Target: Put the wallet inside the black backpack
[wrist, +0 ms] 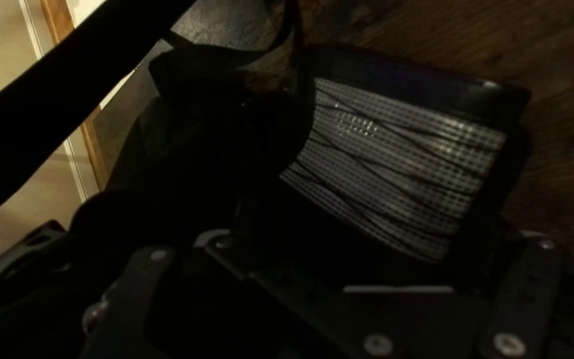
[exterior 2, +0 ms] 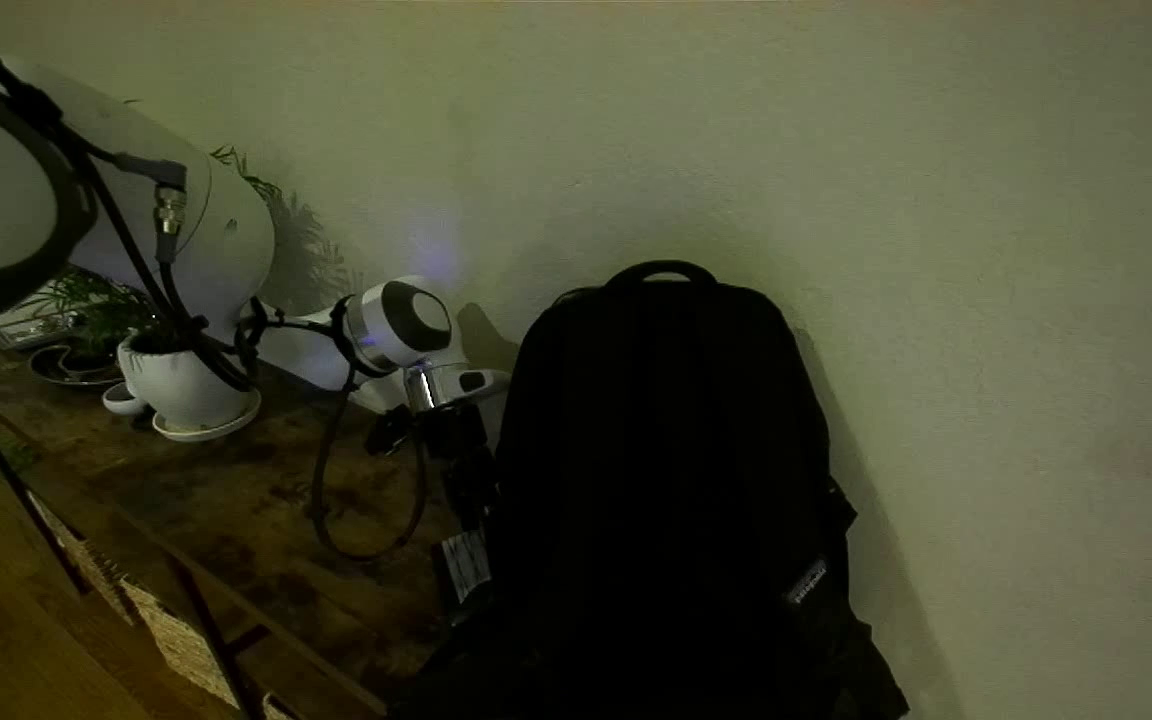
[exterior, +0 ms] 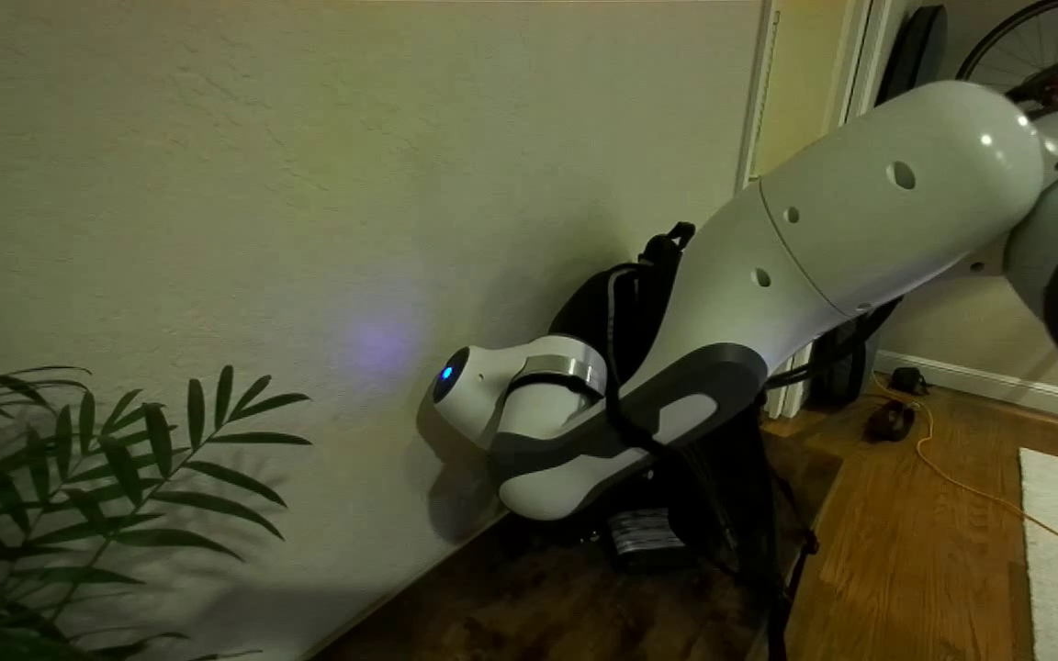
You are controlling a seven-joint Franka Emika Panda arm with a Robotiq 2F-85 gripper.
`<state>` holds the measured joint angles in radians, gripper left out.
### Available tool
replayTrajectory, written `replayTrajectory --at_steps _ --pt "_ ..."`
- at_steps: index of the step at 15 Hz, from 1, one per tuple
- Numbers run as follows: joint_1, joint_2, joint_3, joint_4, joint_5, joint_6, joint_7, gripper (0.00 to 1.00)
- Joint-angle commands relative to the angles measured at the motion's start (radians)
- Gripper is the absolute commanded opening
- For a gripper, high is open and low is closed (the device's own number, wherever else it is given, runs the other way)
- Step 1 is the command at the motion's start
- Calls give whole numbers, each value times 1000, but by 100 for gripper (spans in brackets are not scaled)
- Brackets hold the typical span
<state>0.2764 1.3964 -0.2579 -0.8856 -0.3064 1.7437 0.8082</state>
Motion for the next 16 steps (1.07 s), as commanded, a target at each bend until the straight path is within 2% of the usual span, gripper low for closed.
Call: replayTrajectory --at_steps 1,16 --pt "17 -19 -19 -13 -12 -43 24 100" --pt "18 -40 -31 -43 -5 -32 101 100"
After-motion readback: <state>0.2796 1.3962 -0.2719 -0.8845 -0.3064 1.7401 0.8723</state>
